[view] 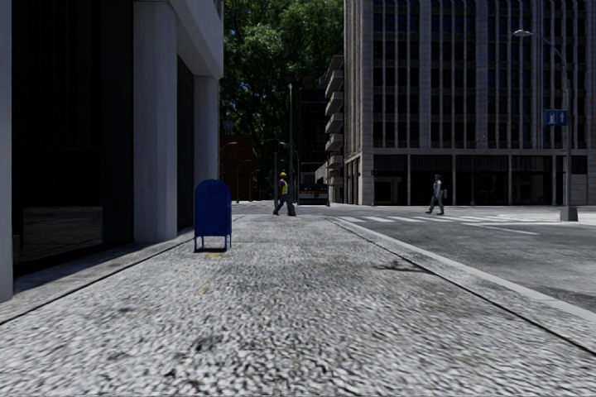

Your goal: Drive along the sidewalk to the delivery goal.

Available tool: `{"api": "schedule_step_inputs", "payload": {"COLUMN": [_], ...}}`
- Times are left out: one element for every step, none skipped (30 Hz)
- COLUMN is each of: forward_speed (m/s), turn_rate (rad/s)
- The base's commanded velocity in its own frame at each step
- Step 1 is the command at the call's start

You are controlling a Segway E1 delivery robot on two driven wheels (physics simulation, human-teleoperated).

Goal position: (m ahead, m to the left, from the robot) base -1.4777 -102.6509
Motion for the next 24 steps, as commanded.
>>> {"api": "schedule_step_inputs", "payload": {"forward_speed": [2.00, 2.00, 1.98, 1.91, 1.83, 1.83, 1.67, 1.50, 1.50, 1.42, 1.39, 1.38, 1.38, 1.38, 1.38, 1.38, 1.38, 1.38, 1.30, 1.08, 1.08, 0.93, 0.89, 0.88], "turn_rate": [0.00, 0.00, 0.00, 0.00, 0.00, 0.00, 0.00, 0.00, 0.00, 0.00, 0.00, 0.00, 0.00, 0.00, 0.00, 0.00, 0.00, 0.00, 0.00, 0.00, 0.00, 0.00, 0.00, 0.00]}}
